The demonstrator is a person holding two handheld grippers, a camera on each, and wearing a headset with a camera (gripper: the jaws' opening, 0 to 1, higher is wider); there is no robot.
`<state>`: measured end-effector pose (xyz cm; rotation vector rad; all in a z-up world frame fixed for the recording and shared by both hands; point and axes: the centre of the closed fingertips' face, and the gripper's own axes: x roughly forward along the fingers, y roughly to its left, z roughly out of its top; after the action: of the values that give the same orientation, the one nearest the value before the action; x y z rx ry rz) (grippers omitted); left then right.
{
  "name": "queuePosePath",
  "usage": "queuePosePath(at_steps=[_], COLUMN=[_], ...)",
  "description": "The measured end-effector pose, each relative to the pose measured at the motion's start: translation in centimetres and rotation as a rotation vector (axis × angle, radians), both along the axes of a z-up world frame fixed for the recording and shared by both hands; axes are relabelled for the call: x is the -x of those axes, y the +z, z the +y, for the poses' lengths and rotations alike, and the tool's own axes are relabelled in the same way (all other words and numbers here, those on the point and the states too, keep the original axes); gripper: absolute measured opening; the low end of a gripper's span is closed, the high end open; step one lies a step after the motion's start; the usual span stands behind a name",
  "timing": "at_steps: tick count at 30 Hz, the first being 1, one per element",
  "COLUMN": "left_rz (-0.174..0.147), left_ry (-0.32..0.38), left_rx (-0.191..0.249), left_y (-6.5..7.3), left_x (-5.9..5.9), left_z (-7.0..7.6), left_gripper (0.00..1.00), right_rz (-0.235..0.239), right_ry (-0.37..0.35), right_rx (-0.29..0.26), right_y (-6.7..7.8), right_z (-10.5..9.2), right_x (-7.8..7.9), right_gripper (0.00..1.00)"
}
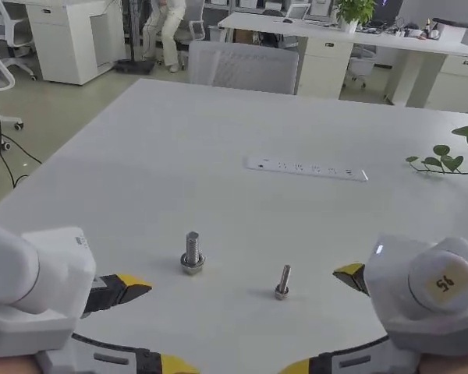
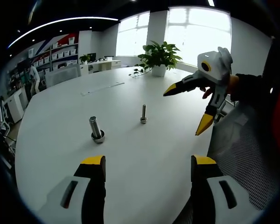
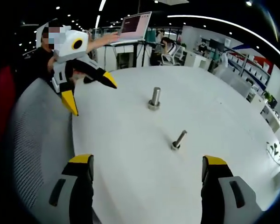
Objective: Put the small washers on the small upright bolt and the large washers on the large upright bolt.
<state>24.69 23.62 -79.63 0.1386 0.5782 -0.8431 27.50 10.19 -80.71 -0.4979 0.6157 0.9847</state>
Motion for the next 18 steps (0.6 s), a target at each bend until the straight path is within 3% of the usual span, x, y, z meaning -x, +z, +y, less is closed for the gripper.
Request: queuePosePath(at_steps=[3, 9, 18], left_rz=[-0.001, -0.008, -0.008], left_ry=[0.002, 0.013, 0.029], left_rx=[0.000, 0.011, 0.021], left_y=[-0.06, 0.08, 0.10], left_x=[0.04, 0.07, 0.08], left_z=[0.08, 0.28, 0.57], left_gripper=[0.74, 0.75, 0.75], right_rz=[-0.010, -0.044, -0.036], right_ry=[-0.043, -0.092, -0.086], right_rx=[-0.047, -0.090, -0.098], right_y=[0.15, 0.35, 0.03], right_z=[0.06, 0.03, 0.26], right_x=[0.20, -0.07, 0.48], right_gripper=[0.97, 0.97, 0.96])
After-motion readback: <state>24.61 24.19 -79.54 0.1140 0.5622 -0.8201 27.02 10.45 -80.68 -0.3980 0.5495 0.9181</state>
